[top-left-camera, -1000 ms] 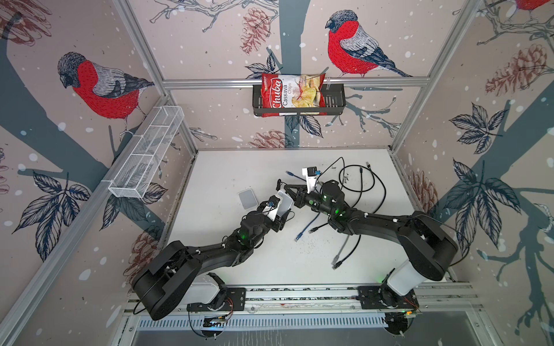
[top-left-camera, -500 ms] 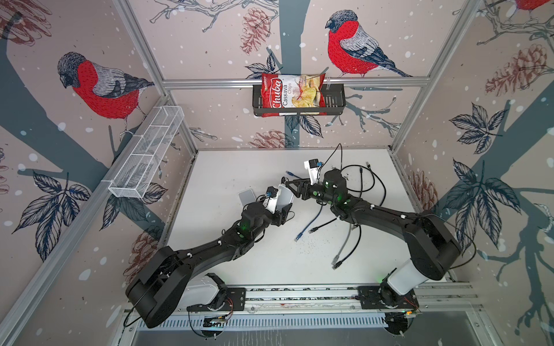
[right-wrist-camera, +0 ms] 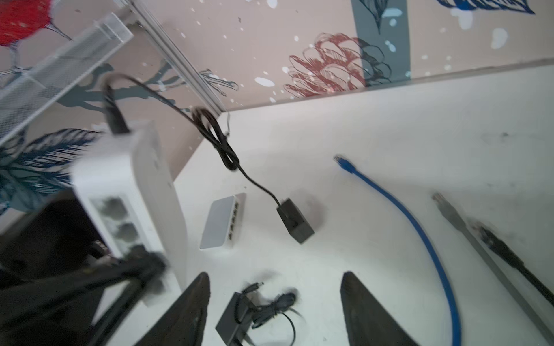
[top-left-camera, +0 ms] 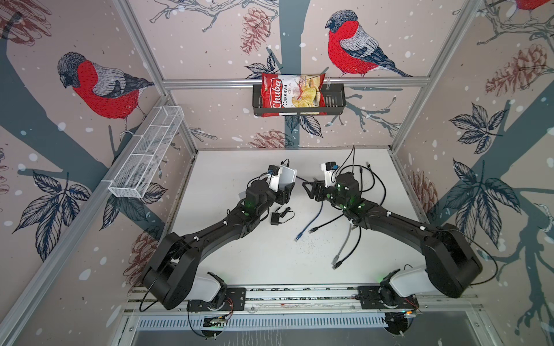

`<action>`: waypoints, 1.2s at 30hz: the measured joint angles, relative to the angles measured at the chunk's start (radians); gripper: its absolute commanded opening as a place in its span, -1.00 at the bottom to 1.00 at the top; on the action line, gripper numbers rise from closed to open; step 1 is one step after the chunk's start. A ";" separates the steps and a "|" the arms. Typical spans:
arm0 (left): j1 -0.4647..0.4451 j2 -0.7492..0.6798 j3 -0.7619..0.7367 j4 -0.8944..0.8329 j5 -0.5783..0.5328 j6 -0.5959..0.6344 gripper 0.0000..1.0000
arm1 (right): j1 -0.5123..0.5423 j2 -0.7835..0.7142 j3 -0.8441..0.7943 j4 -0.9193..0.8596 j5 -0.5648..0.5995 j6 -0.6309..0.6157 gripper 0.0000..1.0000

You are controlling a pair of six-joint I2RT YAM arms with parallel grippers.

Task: Insert the plug into the switch port
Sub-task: 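Open the right gripper and draw it back from the plugged switch, then lower the switch with the left gripper onto the table while the right gripper waits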

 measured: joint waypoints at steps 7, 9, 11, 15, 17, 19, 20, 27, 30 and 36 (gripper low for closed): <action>0.000 0.130 0.081 -0.024 0.101 -0.004 -0.66 | 0.000 -0.020 -0.058 -0.051 0.101 0.003 0.43; 0.000 0.166 0.080 -0.043 0.124 -0.029 -0.67 | -0.012 -0.034 -0.068 -0.054 0.125 0.010 0.44; 0.000 0.196 0.080 -0.058 0.138 -0.053 -0.66 | -0.023 -0.048 -0.075 -0.067 0.143 0.019 0.45; -0.007 0.235 0.080 -0.121 0.151 -0.131 -0.66 | -0.033 -0.072 -0.077 -0.083 0.174 0.029 0.47; -0.024 0.239 0.068 -0.145 0.150 -0.164 -0.66 | -0.033 -0.082 -0.077 -0.089 0.178 0.028 0.47; -0.050 0.244 0.053 -0.167 0.147 -0.189 -0.66 | -0.034 -0.087 -0.078 -0.092 0.185 0.028 0.47; -0.066 0.249 0.048 -0.186 0.143 -0.199 -0.66 | -0.036 -0.088 -0.079 -0.093 0.190 0.028 0.48; -0.119 0.321 0.087 -0.337 0.125 -0.290 -0.64 | -0.038 -0.078 -0.078 -0.095 0.192 0.028 0.48; -0.123 0.353 0.121 -0.390 0.124 -0.319 -0.63 | -0.038 -0.077 -0.078 -0.095 0.192 0.028 0.48; -0.131 0.402 0.171 -0.410 0.107 -0.368 -0.64 | -0.038 -0.078 -0.080 -0.095 0.191 0.028 0.47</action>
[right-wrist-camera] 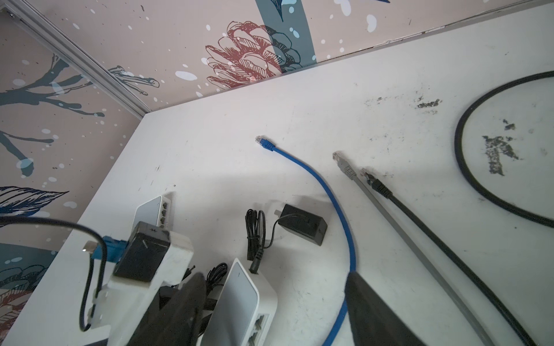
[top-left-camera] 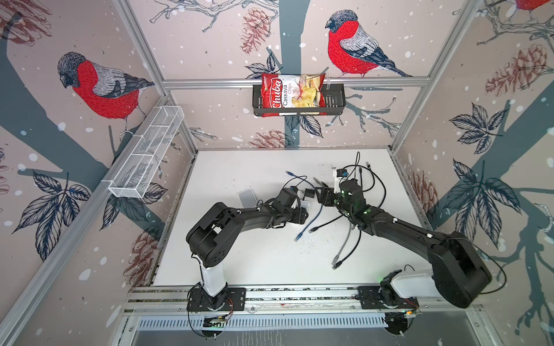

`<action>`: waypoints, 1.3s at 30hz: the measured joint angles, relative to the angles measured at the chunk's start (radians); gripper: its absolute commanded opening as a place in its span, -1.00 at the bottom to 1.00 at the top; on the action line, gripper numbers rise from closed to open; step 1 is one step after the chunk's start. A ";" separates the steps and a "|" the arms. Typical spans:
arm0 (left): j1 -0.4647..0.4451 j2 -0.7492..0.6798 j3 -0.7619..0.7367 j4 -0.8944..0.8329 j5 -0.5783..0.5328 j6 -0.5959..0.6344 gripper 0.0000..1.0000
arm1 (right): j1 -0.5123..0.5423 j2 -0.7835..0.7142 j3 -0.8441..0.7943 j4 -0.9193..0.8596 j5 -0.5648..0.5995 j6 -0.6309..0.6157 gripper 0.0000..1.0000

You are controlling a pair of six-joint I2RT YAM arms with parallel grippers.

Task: Insert the plug into the switch port
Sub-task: 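Lower the switch with the left gripper onto the table while the right gripper waits, then release the switch with the left gripper and lift away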

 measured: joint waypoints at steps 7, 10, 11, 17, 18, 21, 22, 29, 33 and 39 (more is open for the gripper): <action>-0.004 0.010 0.011 -0.039 -0.062 0.005 -0.63 | 0.001 -0.002 -0.003 0.001 0.000 0.000 0.48; 0.001 -0.005 0.000 -0.082 -0.113 0.033 -0.63 | 0.001 -0.002 -0.003 0.002 0.000 0.000 0.47; 0.004 -0.012 -0.006 -0.095 -0.130 0.036 -0.63 | 0.001 0.000 -0.003 0.002 0.000 0.000 0.48; 0.061 -0.066 -0.058 -0.152 -0.209 0.082 -0.62 | 0.002 0.009 0.003 0.002 -0.005 0.000 0.48; 0.072 -0.073 -0.065 -0.159 -0.219 0.087 -0.62 | 0.002 0.010 0.005 0.002 -0.005 0.000 0.48; 0.101 -0.087 -0.078 -0.184 -0.261 0.108 -0.61 | 0.003 0.015 0.013 0.002 -0.008 0.000 0.49; 0.106 -0.088 -0.078 -0.193 -0.274 0.115 -0.61 | 0.004 0.017 0.014 0.002 -0.008 0.000 0.49; 0.106 -0.066 -0.044 -0.238 -0.283 0.165 -0.55 | 0.011 0.043 0.039 0.002 -0.014 0.000 0.50; 0.093 -0.046 -0.015 -0.266 -0.295 0.166 -0.41 | 0.013 0.062 0.051 0.000 -0.019 -0.001 0.51; 0.061 -0.015 0.029 -0.275 -0.300 0.171 -0.30 | 0.013 0.083 0.057 -0.006 -0.024 -0.002 0.52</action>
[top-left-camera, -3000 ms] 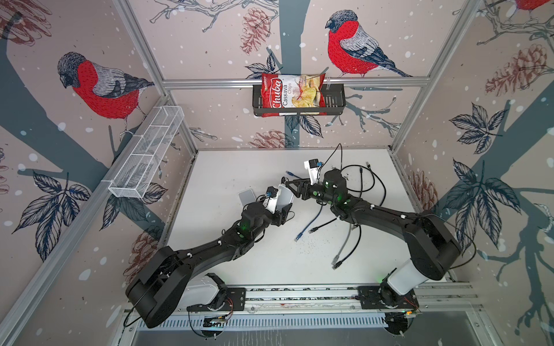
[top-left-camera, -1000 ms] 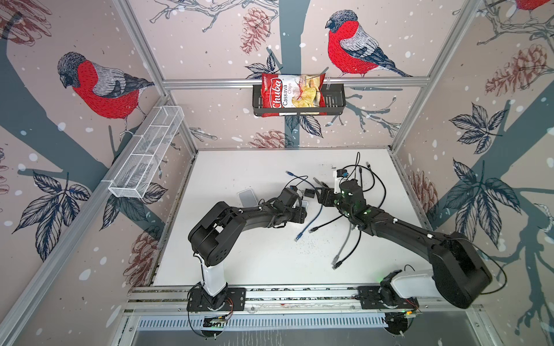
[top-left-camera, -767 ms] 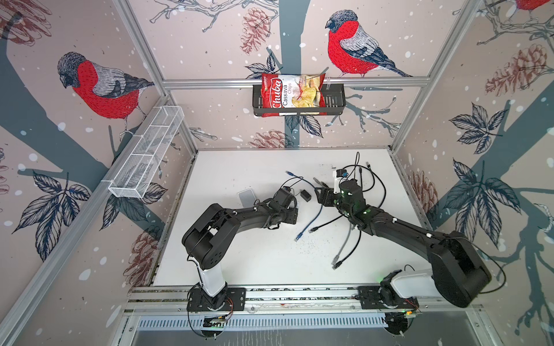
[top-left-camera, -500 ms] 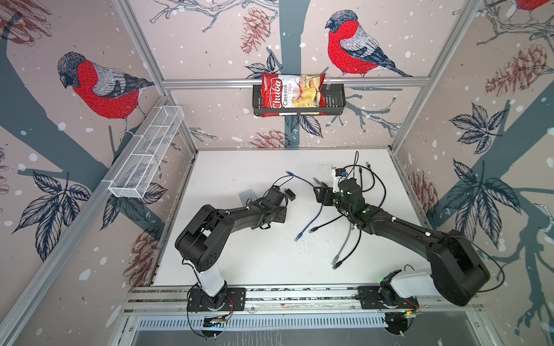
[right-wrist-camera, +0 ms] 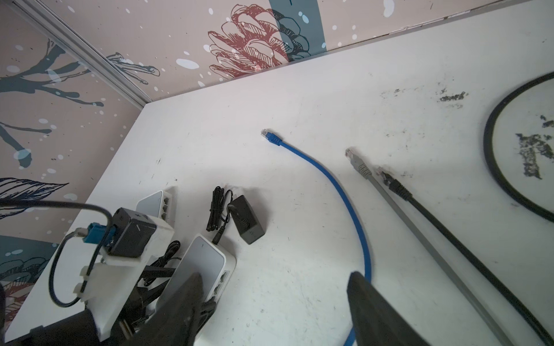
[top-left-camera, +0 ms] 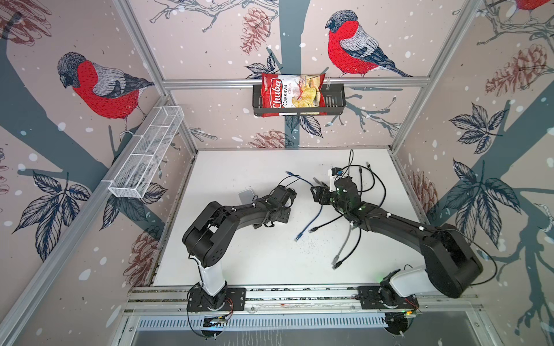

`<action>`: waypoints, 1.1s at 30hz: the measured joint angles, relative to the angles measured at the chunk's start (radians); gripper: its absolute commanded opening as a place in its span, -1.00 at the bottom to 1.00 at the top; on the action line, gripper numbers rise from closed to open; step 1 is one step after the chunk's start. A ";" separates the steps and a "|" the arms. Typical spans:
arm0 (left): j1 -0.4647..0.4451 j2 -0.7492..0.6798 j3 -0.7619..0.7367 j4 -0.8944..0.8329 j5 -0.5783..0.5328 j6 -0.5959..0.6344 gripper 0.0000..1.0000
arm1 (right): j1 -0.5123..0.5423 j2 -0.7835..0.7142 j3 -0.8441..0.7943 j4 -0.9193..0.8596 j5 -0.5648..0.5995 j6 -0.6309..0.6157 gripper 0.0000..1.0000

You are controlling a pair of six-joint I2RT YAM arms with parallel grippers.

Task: Insert the plug into the switch port
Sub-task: 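Release the switch with the left gripper and lift away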

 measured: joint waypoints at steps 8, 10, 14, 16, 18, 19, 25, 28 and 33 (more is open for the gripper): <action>-0.002 0.011 0.012 -0.008 0.002 -0.006 -0.12 | 0.000 0.007 0.003 0.000 -0.007 -0.003 0.53; -0.002 0.011 0.012 -0.007 0.001 -0.006 -0.02 | 0.000 0.007 0.002 0.000 -0.007 -0.004 0.53; -0.002 0.002 0.003 0.002 0.002 -0.008 0.06 | 0.000 0.007 -0.001 0.000 -0.008 -0.012 0.54; -0.002 -0.002 0.002 0.004 0.002 -0.008 0.16 | 0.000 0.007 -0.002 0.000 -0.010 -0.018 0.54; -0.002 -0.006 -0.002 0.007 0.004 -0.009 0.62 | 0.000 0.007 -0.003 0.000 -0.011 -0.019 0.54; -0.002 -0.009 -0.002 0.005 0.008 -0.009 0.94 | 0.000 0.007 -0.003 0.000 -0.011 -0.019 0.54; -0.007 -0.036 -0.003 -0.056 0.043 -0.010 0.95 | -0.001 0.020 0.009 -0.011 -0.023 -0.037 0.55; -0.006 -0.058 -0.003 -0.082 0.053 -0.009 0.95 | -0.001 0.023 0.031 -0.038 -0.026 -0.079 0.54; -0.001 -0.124 -0.003 -0.087 0.023 -0.005 0.96 | -0.001 0.008 0.058 -0.072 -0.030 -0.170 0.55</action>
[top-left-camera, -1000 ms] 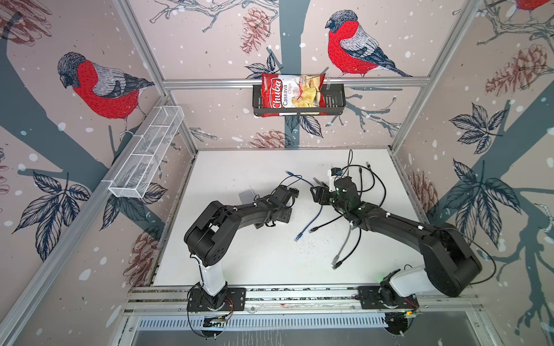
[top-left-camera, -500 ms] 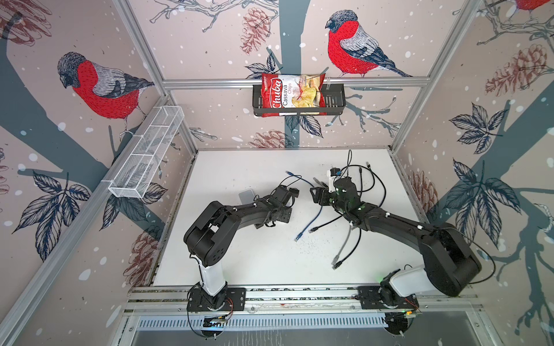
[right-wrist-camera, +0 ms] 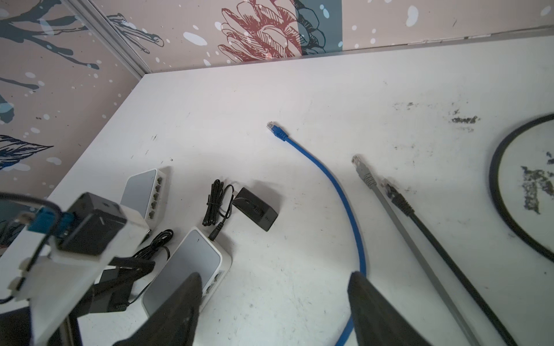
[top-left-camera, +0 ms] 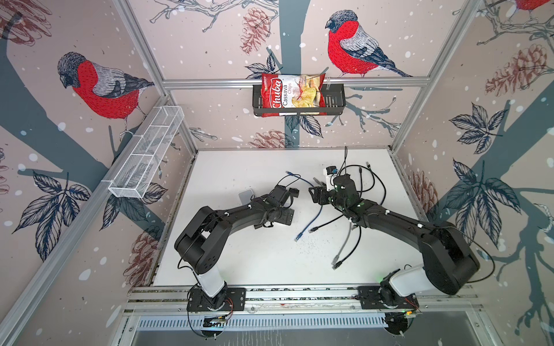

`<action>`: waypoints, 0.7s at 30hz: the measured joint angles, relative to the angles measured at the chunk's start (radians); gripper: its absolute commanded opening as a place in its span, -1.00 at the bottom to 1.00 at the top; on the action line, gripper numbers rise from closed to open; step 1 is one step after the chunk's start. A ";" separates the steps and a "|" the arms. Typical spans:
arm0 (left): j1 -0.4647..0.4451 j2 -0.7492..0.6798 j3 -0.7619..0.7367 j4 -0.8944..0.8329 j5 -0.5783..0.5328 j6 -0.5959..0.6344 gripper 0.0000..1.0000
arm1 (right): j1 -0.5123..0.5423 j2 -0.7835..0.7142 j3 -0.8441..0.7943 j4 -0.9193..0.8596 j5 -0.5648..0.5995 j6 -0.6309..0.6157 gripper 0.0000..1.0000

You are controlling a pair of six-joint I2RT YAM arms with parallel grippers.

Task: Insert the plug into the switch port

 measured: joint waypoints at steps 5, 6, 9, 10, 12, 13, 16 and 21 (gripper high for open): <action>0.000 -0.119 -0.027 0.039 -0.050 0.009 0.95 | -0.002 -0.046 0.011 -0.009 -0.021 -0.089 0.56; 0.000 -0.153 -0.044 0.056 -0.059 0.009 0.96 | -0.002 -0.055 0.014 -0.009 -0.025 -0.099 0.56; 0.000 -0.258 -0.111 0.123 -0.083 0.010 0.96 | -0.005 -0.070 0.026 -0.010 -0.031 -0.126 0.59; 0.000 -0.300 -0.140 0.152 -0.090 0.011 0.96 | -0.007 -0.074 0.031 -0.012 -0.032 -0.138 0.60; 0.000 -0.371 -0.200 0.215 -0.095 0.011 0.96 | -0.011 -0.082 0.036 -0.015 -0.045 -0.144 0.61; 0.000 -0.412 -0.240 0.256 -0.096 0.011 0.96 | -0.012 -0.087 0.038 -0.017 -0.051 -0.148 0.61; 0.001 -0.507 -0.351 0.356 -0.077 0.017 0.96 | -0.012 -0.105 0.037 -0.014 -0.078 -0.171 0.52; 0.003 -0.611 -0.488 0.462 -0.014 -0.032 0.96 | 0.043 -0.146 -0.019 0.023 -0.102 -0.296 0.50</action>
